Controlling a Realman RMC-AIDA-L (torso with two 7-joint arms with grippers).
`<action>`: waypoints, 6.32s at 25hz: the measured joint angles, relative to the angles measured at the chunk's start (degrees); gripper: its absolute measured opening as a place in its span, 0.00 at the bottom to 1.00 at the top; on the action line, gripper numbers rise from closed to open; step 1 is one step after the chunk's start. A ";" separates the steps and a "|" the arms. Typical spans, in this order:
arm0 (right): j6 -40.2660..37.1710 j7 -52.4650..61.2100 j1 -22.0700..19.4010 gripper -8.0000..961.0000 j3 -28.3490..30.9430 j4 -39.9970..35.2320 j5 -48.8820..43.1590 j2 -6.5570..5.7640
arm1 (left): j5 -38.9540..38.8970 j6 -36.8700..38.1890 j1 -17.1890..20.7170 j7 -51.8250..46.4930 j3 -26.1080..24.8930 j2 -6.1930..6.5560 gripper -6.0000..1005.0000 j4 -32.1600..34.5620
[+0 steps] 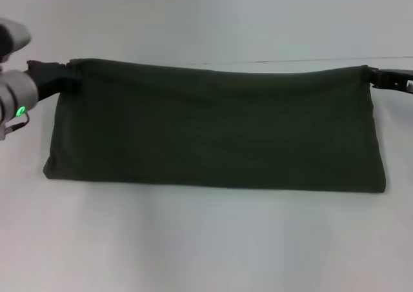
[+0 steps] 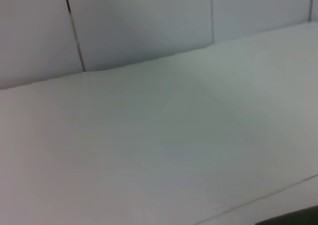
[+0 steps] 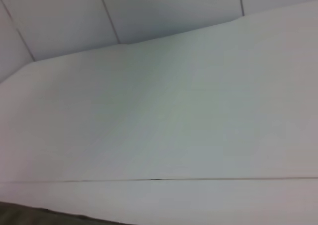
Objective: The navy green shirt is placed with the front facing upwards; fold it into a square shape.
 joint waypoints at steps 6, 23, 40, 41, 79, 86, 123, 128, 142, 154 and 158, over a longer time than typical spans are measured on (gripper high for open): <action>4.02 -0.93 0.99 0.05 -0.68 2.12 0.18 -0.21 | -0.79 -9.01 -3.02 0.92 2.07 0.77 0.10 -4.49; 6.53 -4.46 0.89 0.50 -1.11 2.72 3.88 1.13 | -15.78 -10.35 -2.77 9.47 3.07 0.98 0.54 -5.82; -5.16 -6.89 -3.41 0.85 -1.35 -2.94 5.34 3.45 | -20.22 22.79 10.25 -12.42 0.86 6.41 0.85 1.47; -6.57 -7.84 -3.77 0.85 -1.32 -3.05 5.67 3.49 | -19.59 25.26 10.99 -13.75 -0.03 6.87 0.86 1.97; -51.62 -26.18 -14.08 0.84 -2.02 -7.75 3.94 3.23 | 17.10 36.70 10.43 -48.97 0.27 8.86 0.86 11.96; -51.57 -25.50 -13.82 0.84 -2.17 -7.75 3.93 3.20 | 17.48 31.99 10.13 -49.77 3.42 8.41 0.86 9.89; -50.11 -22.67 -13.38 0.84 -2.20 -7.91 3.32 2.51 | 19.36 25.51 8.37 -49.34 8.10 8.51 0.48 4.45; -50.35 -22.67 -13.48 0.84 -2.08 -7.93 3.32 2.53 | 19.40 24.45 8.34 -48.87 8.10 8.50 0.36 4.45; -46.83 -18.85 -14.37 0.84 0.49 -7.93 3.43 1.56 | 18.98 23.87 8.34 -48.08 8.28 8.49 0.05 4.86; -25.41 -8.13 -16.95 0.84 1.78 -6.63 1.24 0.79 | 18.62 24.24 7.85 -47.29 8.09 8.27 0.03 4.92; -22.47 -5.82 -15.78 0.84 1.76 -5.00 -2.00 0.78 | 18.60 24.18 7.78 -47.27 8.12 8.28 0.03 4.86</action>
